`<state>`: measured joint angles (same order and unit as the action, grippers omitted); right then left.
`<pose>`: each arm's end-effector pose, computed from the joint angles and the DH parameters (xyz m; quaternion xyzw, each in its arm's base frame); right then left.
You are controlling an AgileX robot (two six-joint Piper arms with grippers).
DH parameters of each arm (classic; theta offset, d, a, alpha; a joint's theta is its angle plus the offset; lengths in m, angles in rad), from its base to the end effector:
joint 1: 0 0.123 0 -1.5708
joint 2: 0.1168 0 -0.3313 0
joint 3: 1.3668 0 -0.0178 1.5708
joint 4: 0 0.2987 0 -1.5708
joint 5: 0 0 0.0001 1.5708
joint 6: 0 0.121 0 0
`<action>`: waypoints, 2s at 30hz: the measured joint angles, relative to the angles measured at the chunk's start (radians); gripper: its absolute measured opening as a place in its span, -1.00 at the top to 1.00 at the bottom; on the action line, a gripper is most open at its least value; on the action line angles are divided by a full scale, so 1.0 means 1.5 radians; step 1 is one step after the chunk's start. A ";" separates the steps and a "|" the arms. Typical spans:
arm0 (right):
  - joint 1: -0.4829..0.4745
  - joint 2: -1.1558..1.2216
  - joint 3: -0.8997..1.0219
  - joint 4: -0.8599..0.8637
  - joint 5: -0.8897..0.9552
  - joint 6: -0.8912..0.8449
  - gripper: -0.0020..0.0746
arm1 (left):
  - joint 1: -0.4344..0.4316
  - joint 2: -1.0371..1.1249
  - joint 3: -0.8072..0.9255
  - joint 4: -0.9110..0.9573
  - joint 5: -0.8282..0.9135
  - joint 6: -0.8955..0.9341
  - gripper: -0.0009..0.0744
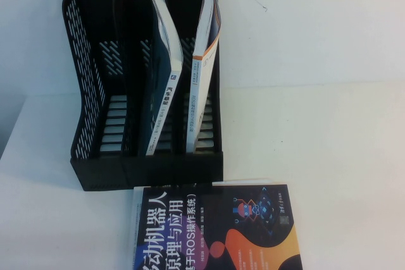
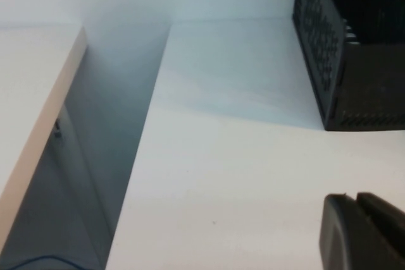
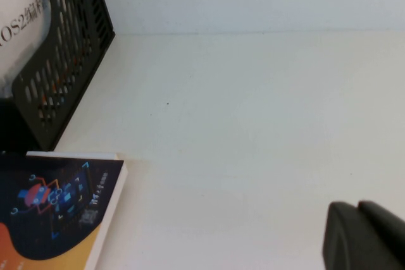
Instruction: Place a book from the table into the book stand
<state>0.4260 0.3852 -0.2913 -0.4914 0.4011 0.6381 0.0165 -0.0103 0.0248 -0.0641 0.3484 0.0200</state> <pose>0.1180 0.0290 0.2557 -0.0484 0.8203 0.0959 0.5618 0.0836 -0.0013 0.1647 -0.0160 0.7972 -0.0159 0.6033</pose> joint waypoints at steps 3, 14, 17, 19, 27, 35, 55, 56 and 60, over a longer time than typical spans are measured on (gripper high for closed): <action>0.000 0.000 0.000 0.000 0.000 0.000 0.94 | -0.018 0.000 0.000 0.010 0.000 -0.008 0.98; 0.000 0.000 0.000 0.000 0.000 0.000 0.94 | -0.021 0.000 0.000 0.018 0.000 -0.013 0.98; 0.000 0.000 0.000 0.000 0.000 0.000 0.94 | -0.021 0.000 0.000 0.018 0.000 -0.013 0.98; 0.000 0.000 0.000 0.000 0.000 0.000 0.94 | -0.021 0.000 0.000 0.018 0.000 -0.013 0.98; 0.000 0.000 0.000 0.000 0.000 0.000 0.94 | -0.021 0.000 0.000 0.018 0.000 -0.024 0.98; 0.000 0.000 0.000 0.000 0.000 0.000 0.94 | -0.021 0.000 0.000 0.019 0.000 -0.024 0.98; -0.005 -0.019 0.031 -0.031 -0.005 0.008 0.94 | -0.022 0.000 0.000 0.019 0.000 -0.024 0.98; -0.011 -0.026 0.036 -0.033 -0.002 0.011 0.94 | -0.022 0.000 0.000 0.019 0.000 -0.024 0.98; -0.051 -0.068 0.055 -0.039 -0.014 0.012 0.94 | -0.022 0.000 0.000 0.019 0.000 -0.024 0.98</action>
<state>0.3502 0.2836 -0.2088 -0.5499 0.3799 0.6556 -0.0171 -0.0103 0.0248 -0.0356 0.3484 -0.0158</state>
